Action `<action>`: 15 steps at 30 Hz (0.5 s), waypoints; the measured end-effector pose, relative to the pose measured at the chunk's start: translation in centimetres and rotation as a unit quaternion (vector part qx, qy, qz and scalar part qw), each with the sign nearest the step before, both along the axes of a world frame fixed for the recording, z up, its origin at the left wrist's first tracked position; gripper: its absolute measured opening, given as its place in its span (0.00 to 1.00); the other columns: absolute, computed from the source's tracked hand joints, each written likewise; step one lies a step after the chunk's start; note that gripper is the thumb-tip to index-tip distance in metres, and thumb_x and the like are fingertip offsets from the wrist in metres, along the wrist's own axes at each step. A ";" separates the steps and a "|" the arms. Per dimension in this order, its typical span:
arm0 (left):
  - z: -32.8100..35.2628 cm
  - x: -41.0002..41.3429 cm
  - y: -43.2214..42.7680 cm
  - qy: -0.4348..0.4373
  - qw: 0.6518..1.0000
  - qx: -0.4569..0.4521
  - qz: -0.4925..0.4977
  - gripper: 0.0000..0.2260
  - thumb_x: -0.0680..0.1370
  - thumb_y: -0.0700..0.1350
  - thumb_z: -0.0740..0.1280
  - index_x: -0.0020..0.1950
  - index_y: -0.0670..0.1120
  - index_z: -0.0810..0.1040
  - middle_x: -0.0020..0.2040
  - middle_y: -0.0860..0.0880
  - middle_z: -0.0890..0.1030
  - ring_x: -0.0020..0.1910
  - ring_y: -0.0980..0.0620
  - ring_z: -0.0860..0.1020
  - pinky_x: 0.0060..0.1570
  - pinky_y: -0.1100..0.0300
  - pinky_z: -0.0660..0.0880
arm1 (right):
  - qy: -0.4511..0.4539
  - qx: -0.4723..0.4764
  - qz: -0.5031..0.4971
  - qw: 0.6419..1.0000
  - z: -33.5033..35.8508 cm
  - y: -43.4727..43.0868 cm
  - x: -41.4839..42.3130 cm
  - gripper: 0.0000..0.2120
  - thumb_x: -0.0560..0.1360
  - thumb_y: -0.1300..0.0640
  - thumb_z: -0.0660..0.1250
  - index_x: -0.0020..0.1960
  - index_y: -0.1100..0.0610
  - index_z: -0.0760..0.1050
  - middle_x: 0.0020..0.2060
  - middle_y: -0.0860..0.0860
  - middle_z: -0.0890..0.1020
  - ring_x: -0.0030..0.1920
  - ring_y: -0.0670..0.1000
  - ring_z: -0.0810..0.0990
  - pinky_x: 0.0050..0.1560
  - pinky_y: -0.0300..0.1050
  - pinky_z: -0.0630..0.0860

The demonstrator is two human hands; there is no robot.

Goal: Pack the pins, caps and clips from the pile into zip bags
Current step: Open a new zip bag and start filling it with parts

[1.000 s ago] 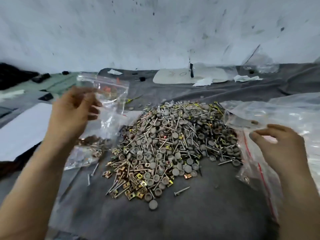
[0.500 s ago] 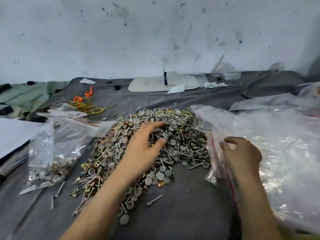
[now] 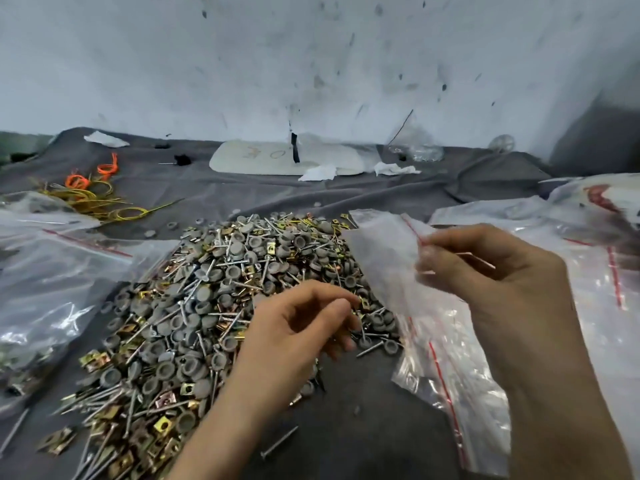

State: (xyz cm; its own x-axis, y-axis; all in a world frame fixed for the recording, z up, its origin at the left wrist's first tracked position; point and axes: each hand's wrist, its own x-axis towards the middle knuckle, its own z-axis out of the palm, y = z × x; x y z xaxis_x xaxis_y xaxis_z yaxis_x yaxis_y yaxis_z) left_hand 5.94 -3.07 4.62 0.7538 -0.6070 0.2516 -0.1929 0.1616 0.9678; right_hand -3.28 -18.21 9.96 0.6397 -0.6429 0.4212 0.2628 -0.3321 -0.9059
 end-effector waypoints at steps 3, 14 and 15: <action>0.6 -0.6 -0.2 0.043 0.997 -0.062 -0.013 0.11 0.71 0.46 0.68 0.49 0.42 0.83 0.41 0.46 0.86 0.38 0.52 0.84 0.38 0.64 0.79 | 0.062 -0.061 0.063 0.994 1.3 2.2 0.6 0.07 0.63 0.59 0.77 0.36 0.48 0.82 0.35 0.47 0.84 0.37 0.45 0.83 0.39 0.36 0.79; 2.0 0.2 2.8 0.080 0.993 -0.085 0.025 0.07 0.74 0.48 0.72 0.43 0.46 0.87 0.45 0.47 0.87 0.43 0.51 0.86 0.40 0.64 0.80 | 0.167 -0.057 0.149 0.973 -0.2 5.4 3.2 0.12 0.63 0.58 0.78 0.31 0.57 0.74 0.26 0.43 0.80 0.28 0.38 0.77 0.30 0.32 0.71; 2.0 0.2 3.0 0.089 0.993 -0.077 0.020 0.08 0.72 0.47 0.70 0.43 0.44 0.87 0.44 0.46 0.87 0.42 0.52 0.86 0.39 0.64 0.80 | 0.164 -0.046 0.157 0.973 -0.4 5.4 3.0 0.12 0.62 0.58 0.77 0.31 0.58 0.74 0.28 0.43 0.82 0.29 0.38 0.79 0.31 0.33 0.73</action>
State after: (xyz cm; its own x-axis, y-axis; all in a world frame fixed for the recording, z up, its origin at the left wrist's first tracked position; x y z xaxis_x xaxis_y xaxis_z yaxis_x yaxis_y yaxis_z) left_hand 6.12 -0.06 6.57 0.8175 -0.5404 0.1992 -0.0294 0.3062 0.9515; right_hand -0.24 -12.76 9.55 0.9083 -0.3631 0.2075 0.0659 -0.3657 -0.9284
